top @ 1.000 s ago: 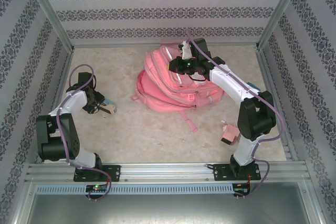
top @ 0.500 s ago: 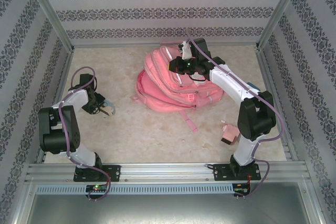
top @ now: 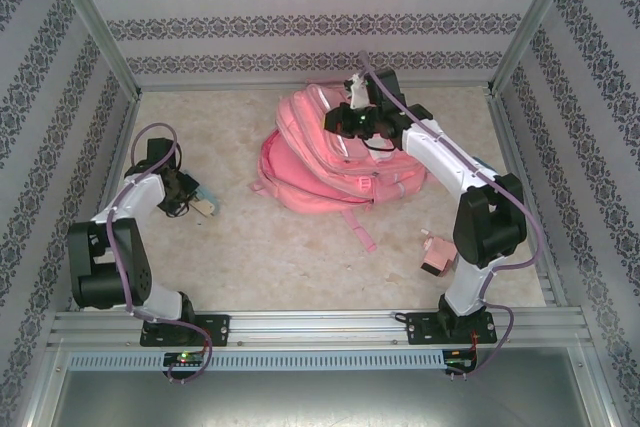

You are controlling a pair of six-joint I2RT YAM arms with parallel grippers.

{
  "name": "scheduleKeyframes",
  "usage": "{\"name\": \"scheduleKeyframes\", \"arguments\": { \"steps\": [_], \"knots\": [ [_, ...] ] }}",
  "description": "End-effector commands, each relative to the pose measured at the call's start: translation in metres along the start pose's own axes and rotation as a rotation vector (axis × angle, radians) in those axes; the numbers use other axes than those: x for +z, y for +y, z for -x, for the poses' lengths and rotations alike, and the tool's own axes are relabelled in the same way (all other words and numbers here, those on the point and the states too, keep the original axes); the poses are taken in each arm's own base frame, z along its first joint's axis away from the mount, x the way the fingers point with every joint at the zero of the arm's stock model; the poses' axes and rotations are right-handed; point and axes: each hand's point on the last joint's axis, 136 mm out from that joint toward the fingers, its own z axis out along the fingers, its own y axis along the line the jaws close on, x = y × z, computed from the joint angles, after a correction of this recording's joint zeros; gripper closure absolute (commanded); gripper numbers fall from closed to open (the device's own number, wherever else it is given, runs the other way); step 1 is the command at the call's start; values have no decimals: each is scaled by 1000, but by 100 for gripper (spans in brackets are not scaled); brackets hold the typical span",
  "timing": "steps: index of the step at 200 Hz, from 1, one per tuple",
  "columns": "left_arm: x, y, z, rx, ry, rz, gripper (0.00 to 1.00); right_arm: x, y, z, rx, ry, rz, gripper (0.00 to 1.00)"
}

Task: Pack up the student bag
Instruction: Pick up the loose stationery from the middle-left of the table, then place the loose stationery in the student bag.

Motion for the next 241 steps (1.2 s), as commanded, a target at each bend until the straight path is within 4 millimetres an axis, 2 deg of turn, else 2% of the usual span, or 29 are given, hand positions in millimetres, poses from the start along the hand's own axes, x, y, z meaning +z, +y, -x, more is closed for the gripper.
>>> {"name": "scheduleKeyframes", "arguments": {
  "steps": [1,35,73,97,125,152,178,207,223,241],
  "knots": [
    [-22,-41,-11,63,16,-132,95,-33,36,33,-16,-88,103,100],
    [-41,-103,-37,179,29,-262,95,-55,43,51,26,-129,157,100],
    [-53,-178,-72,275,64,-396,95,-74,54,58,26,-152,188,100],
    [-53,-223,-98,323,97,-457,95,-80,58,61,37,-164,201,100],
    [-37,-267,-138,357,174,-513,95,-85,62,65,50,-183,224,100],
    [-16,-292,-165,385,214,-502,95,-87,64,66,55,-187,233,100],
    [9,-307,-189,390,258,-478,95,-89,64,65,55,-189,232,100],
    [23,-324,-218,405,303,-475,95,-88,62,62,60,-184,227,100],
    [28,-328,-229,424,308,-447,93,-87,60,60,63,-181,225,100],
    [34,-323,-234,431,315,-411,84,-87,58,58,64,-181,219,100]
  ]
}}
